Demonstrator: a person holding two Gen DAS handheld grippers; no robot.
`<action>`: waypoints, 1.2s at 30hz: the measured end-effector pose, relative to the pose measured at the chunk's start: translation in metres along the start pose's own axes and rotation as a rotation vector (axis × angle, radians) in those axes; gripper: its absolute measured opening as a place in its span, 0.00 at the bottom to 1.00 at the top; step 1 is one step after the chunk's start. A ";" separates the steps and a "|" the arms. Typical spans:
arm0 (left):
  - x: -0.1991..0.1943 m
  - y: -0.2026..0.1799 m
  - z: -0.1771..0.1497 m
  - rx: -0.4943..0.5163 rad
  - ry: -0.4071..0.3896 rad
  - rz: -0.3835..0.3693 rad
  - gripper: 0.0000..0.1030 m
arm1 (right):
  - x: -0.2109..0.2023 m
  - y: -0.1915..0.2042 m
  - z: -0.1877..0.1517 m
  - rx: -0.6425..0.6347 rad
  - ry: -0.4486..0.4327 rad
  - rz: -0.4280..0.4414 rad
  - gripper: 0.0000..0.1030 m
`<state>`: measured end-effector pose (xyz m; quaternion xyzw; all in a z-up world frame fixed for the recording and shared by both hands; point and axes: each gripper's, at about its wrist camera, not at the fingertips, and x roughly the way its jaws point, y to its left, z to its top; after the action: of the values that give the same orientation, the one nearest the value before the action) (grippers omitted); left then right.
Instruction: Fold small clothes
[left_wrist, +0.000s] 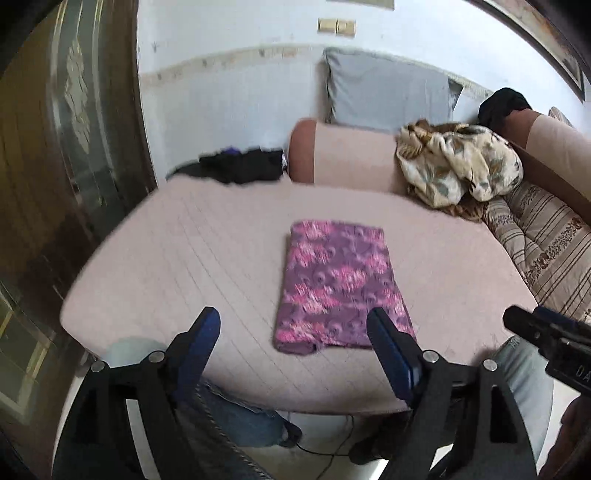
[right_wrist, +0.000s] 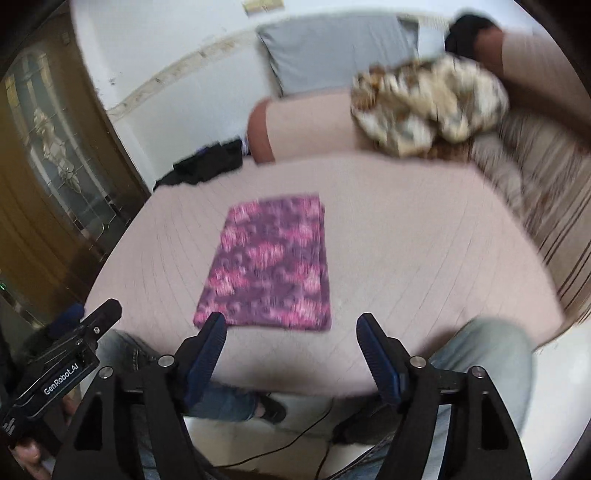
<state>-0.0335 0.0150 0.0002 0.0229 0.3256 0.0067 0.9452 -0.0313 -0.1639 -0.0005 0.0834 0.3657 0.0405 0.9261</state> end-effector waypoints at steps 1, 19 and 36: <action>-0.009 -0.001 0.003 0.009 -0.020 0.016 0.78 | -0.006 0.003 0.002 -0.006 -0.014 0.003 0.77; -0.056 -0.006 0.018 0.041 -0.033 0.078 0.85 | -0.065 0.020 0.025 -0.068 -0.123 -0.026 0.79; -0.059 0.006 0.015 -0.019 -0.035 0.049 0.86 | -0.054 0.029 0.019 -0.100 -0.087 -0.088 0.80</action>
<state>-0.0713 0.0188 0.0484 0.0220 0.3080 0.0325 0.9506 -0.0584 -0.1451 0.0546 0.0227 0.3260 0.0144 0.9450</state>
